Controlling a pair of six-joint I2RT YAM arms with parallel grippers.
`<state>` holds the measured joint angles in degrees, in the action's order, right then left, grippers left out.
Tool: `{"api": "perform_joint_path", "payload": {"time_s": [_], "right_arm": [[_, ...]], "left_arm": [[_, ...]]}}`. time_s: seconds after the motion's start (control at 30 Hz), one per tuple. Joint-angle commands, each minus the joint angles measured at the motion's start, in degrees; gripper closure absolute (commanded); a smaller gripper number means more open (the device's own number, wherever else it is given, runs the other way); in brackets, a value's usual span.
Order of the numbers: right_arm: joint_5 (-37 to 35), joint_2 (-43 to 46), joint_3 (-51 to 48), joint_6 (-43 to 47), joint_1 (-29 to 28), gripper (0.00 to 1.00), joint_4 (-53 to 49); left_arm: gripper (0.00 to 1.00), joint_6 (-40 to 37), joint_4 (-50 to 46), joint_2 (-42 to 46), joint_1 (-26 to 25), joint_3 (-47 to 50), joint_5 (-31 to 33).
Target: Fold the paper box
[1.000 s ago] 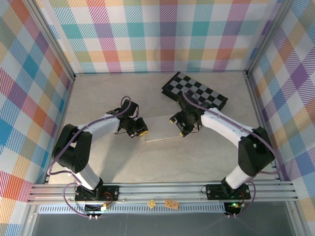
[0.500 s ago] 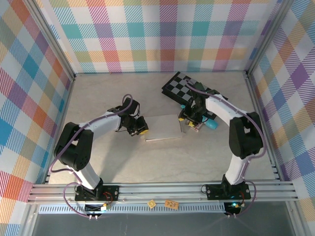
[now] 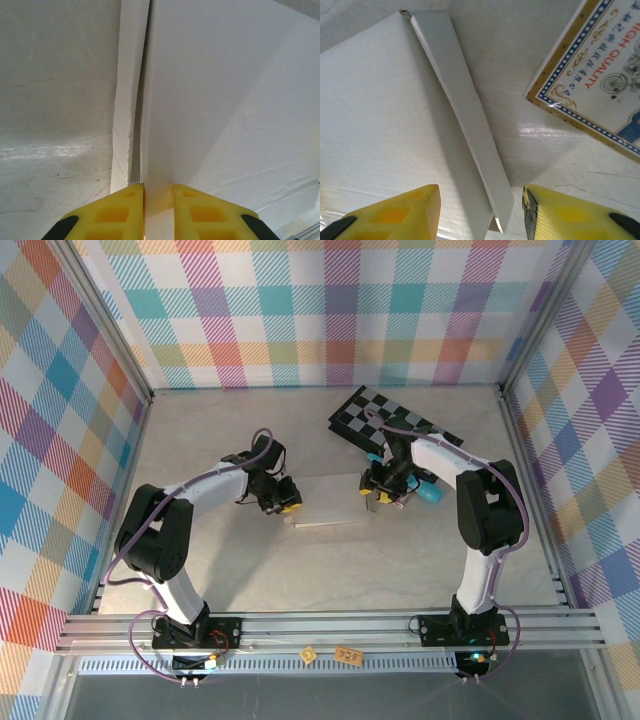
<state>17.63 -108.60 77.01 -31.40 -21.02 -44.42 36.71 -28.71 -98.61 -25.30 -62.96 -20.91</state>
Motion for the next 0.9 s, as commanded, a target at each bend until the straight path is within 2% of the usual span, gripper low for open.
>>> {"api": "perform_joint_path", "payload": {"time_s": [0.0, 0.17, 0.47, 0.6, 0.87], "right_arm": [[2.3, -0.2, -2.0, 1.6, -0.4, 0.53, 2.7], [3.6, -1.1, -3.1, 0.0, -0.4, 0.54, 4.9], [2.2, -2.1, -3.6, -1.3, -0.4, 0.63, 5.4], [2.4, -2.2, -3.4, -1.4, -0.5, 0.64, 5.6], [2.9, -2.9, -3.0, -1.6, -0.9, 0.64, 5.6]], "left_arm": [[0.81, -1.1, -3.7, -1.0, 0.4, -1.2, 1.0], [0.78, -1.9, -4.7, -1.3, 0.6, -1.7, 0.9], [0.61, -3.9, -9.5, 2.2, 2.1, -5.3, 3.1], [0.60, -4.4, -9.0, 2.9, 3.9, -4.5, 2.1], [0.63, -3.8, -0.8, -1.7, 4.9, -2.5, -3.3]]}}
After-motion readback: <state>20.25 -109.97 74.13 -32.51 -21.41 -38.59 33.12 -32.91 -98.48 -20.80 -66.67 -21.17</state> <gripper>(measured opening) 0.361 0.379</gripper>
